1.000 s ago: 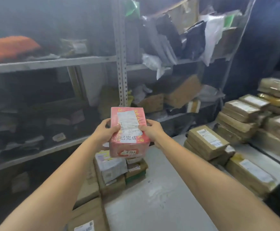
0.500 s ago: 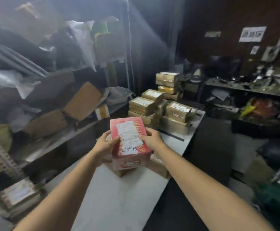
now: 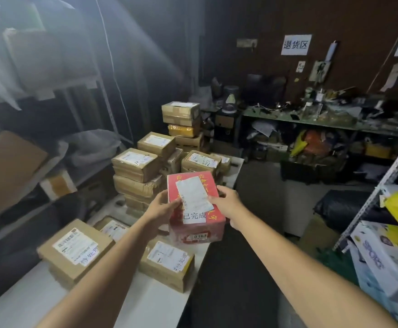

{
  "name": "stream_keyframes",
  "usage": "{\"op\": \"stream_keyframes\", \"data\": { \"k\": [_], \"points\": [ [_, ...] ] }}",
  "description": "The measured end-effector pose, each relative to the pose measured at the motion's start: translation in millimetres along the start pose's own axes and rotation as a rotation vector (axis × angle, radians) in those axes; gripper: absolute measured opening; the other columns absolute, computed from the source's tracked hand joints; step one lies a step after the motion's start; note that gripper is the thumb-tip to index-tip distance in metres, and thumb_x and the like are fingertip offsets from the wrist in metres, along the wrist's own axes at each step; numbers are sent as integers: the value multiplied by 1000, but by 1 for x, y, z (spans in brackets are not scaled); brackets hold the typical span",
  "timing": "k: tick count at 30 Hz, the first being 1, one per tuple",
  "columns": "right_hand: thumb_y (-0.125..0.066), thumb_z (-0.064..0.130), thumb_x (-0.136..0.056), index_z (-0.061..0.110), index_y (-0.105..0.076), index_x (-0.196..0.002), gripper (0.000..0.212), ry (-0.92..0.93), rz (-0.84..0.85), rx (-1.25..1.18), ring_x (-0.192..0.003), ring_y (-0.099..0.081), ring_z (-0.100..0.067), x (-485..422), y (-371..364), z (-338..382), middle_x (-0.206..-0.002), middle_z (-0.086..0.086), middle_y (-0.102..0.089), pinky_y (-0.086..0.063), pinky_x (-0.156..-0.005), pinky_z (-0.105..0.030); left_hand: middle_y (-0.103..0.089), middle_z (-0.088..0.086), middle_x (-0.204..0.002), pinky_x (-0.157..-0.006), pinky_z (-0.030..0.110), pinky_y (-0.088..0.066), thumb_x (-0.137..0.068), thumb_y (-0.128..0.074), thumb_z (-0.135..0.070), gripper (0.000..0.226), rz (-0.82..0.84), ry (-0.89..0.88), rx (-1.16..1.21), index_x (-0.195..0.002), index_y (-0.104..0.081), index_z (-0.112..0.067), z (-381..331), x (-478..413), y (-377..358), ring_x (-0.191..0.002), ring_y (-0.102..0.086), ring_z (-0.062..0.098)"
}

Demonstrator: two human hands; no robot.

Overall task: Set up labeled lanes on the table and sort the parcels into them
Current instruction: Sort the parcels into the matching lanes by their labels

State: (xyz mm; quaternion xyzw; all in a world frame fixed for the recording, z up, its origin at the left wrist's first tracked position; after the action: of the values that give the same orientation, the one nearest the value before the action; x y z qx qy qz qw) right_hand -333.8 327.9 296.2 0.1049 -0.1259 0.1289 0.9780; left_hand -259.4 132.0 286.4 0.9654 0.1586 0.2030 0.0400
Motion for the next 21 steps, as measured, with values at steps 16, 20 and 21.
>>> {"op": "stream_keyframes", "data": {
  "k": [16,20,21],
  "points": [
    [-65,18,-98,20,-56,-138,41,53,28,-19,-91,-72,-21,-207,49,79,-103,2,-70,-61,-76,-37,-66,-3,-102,-62,40,-57,-93,-69,-34,60,0,23,16,-145,-39,-30,-123,-174,-45,-84,-67,16],
    [-67,21,-97,19,-45,-148,55,85,128,10,-101,-70,-25,-270,45,110,-125,-6,-66,-59,-77,-36,-63,-2,-111,-82,56,-56,-94,-67,-37,57,-105,32,53,-143,-39,-36,-149,-205,-44,-89,-63,18],
    [-68,22,-96,20,-44,-149,58,93,148,18,-103,-69,-25,-284,42,117,-129,-7,-64,-60,-78,-36,-62,-2,-114,-77,53,-58,-94,-66,-37,57,-138,31,58,-144,-40,-36,-155,-212,-43,-90,-63,18]
  ]
}}
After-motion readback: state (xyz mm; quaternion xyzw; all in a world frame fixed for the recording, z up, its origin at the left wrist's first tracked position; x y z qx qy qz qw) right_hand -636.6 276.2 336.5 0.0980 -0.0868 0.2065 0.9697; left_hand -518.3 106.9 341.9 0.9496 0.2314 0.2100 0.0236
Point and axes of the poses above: each hand's wrist, its own x-axis away from the middle knuckle, its own y-axis out of the back of the hand, z = x × y, the point moved 5 cm from there along -x, towards the middle knuckle
